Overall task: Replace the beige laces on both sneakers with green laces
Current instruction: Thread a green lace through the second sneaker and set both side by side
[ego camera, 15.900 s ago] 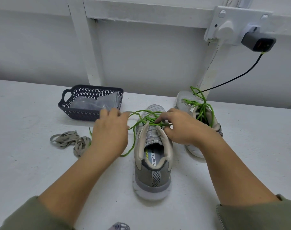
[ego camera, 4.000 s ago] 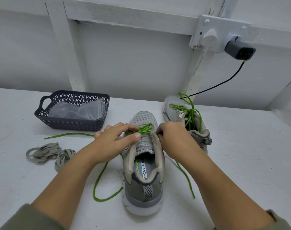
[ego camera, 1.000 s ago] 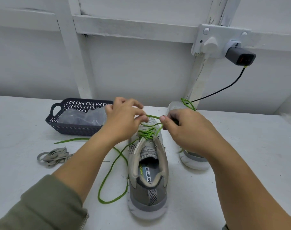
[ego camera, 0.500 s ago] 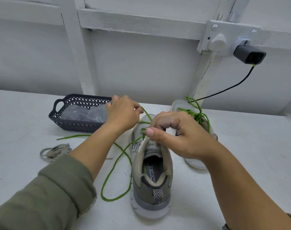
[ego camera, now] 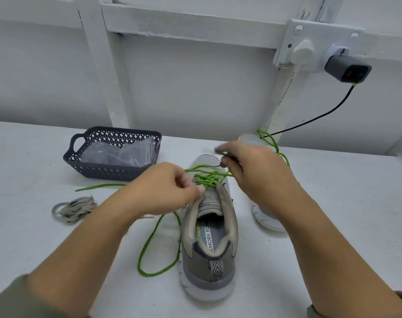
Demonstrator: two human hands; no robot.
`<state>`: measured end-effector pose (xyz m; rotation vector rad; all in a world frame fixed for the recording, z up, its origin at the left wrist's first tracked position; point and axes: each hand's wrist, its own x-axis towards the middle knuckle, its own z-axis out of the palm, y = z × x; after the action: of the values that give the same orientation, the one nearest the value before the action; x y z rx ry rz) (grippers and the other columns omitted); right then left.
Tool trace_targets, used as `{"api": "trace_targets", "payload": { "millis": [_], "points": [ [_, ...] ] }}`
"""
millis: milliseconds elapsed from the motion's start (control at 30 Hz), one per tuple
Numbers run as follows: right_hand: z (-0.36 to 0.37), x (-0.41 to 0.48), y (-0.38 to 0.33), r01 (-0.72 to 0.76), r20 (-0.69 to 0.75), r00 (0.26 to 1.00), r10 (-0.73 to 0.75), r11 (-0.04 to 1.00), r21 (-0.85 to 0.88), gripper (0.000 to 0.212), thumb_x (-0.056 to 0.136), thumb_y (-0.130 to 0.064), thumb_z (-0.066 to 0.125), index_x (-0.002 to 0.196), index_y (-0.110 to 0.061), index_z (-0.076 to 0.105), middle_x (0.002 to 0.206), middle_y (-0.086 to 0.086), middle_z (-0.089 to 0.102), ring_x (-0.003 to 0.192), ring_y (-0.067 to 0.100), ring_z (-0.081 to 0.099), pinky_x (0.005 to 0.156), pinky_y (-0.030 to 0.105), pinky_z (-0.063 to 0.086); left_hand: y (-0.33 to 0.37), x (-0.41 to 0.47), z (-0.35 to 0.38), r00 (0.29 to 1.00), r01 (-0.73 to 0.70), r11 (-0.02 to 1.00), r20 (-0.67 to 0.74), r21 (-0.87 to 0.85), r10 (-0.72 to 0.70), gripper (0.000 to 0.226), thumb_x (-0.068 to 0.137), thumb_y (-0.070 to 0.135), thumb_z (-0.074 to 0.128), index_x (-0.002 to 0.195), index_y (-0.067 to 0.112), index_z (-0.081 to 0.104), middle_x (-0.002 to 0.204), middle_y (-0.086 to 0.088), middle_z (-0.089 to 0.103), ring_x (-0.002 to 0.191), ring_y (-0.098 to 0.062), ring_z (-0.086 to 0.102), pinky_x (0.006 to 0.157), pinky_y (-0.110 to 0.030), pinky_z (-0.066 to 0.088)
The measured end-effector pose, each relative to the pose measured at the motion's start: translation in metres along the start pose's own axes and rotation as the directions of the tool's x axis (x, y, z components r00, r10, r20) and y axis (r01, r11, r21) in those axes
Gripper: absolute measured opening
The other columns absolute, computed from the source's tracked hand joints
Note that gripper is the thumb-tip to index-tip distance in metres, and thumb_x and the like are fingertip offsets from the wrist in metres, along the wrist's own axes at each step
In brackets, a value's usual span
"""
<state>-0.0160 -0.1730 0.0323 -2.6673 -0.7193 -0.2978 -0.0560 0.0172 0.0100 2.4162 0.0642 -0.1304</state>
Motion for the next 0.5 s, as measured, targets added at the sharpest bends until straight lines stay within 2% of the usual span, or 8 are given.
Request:
{"api": "trace_targets", "payload": {
  "millis": [67,133,167,233,333,400,500],
  "points": [
    [0.002,0.0,-0.002,-0.002,-0.041,0.999,0.0,0.999,-0.049,0.025,0.096,-0.041,0.051,0.115,-0.037,0.066,0.097,-0.009,0.072,0.094,0.015,0.063,0.067,0.028,0.042,-0.001,-0.013,0.008,0.998,-0.035,0.996,-0.043,0.077,0.038,0.032,0.072,0.056,0.073,0.079,0.025,0.069,0.072,0.012,0.07,0.059,0.006,0.06,0.058,-0.011,0.046],
    [0.005,0.001,-0.004,0.0,-0.058,0.998,-0.005,0.996,-0.092,0.024,0.095,-0.045,0.052,0.111,-0.037,0.068,0.098,-0.01,0.072,0.094,0.014,0.063,0.064,0.026,0.036,-0.002,-0.018,0.018,0.99,-0.048,0.996,-0.127,0.071,0.057,0.026,0.076,0.053,0.071,0.081,0.028,0.07,0.072,0.014,0.069,0.06,0.007,0.06,0.059,-0.011,0.045],
    [0.008,0.0,-0.006,0.006,-0.056,0.998,-0.011,0.995,-0.098,0.023,0.094,-0.044,0.053,0.11,-0.037,0.068,0.098,-0.009,0.071,0.094,0.015,0.062,0.065,0.027,0.038,-0.004,-0.019,0.022,0.987,-0.041,0.999,-0.158,0.005,0.042,0.022,0.08,0.049,0.069,0.08,0.027,0.071,0.069,0.012,0.07,0.06,0.004,0.061,0.06,-0.013,0.047],
    [0.016,-0.001,-0.009,0.014,-0.047,0.999,-0.017,0.997,-0.071,0.02,0.092,-0.041,0.056,0.105,-0.033,0.069,0.097,-0.009,0.069,0.095,0.015,0.061,0.07,0.03,0.046,-0.012,-0.018,0.029,0.985,-0.006,0.977,-0.17,-0.212,-0.03,0.021,0.084,0.042,0.066,0.079,0.023,0.073,0.067,0.005,0.072,0.065,-0.008,0.068,0.068,-0.027,0.057],
    [0.025,-0.004,-0.011,-0.009,-0.009,1.0,0.009,1.0,-0.027,0.015,0.087,-0.038,0.061,0.098,-0.031,0.069,0.095,-0.009,0.066,0.092,0.014,0.06,0.07,0.031,0.047,-0.02,-0.019,0.033,0.988,0.059,0.87,-0.098,-0.49,-0.122,0.024,0.079,0.037,0.065,0.082,0.015,0.074,0.074,-0.009,0.074,0.078,-0.028,0.072,0.081,-0.049,0.057],
    [0.027,-0.005,-0.011,-0.023,0.032,0.999,0.024,0.999,-0.03,0.017,0.087,-0.043,0.061,0.099,-0.033,0.068,0.096,-0.01,0.065,0.09,0.013,0.059,0.066,0.027,0.039,-0.022,-0.019,0.031,0.988,0.101,0.791,-0.031,-0.604,-0.15,0.016,0.087,0.022,0.068,0.082,0.008,0.074,0.083,-0.017,0.074,0.081,-0.03,0.07,0.086,-0.051,0.055],
    [0.028,-0.005,-0.009,0.004,0.072,0.997,-0.001,0.999,-0.047,0.019,0.089,-0.046,0.058,0.103,-0.037,0.068,0.1,-0.011,0.067,0.094,0.013,0.06,0.069,0.027,0.038,-0.023,-0.019,0.028,0.99,0.129,0.734,0.046,-0.667,-0.133,0.014,0.092,0.009,0.061,0.084,0.003,0.071,0.084,-0.016,0.073,0.081,-0.024,0.068,0.085,-0.038,0.058]
  ]
}}
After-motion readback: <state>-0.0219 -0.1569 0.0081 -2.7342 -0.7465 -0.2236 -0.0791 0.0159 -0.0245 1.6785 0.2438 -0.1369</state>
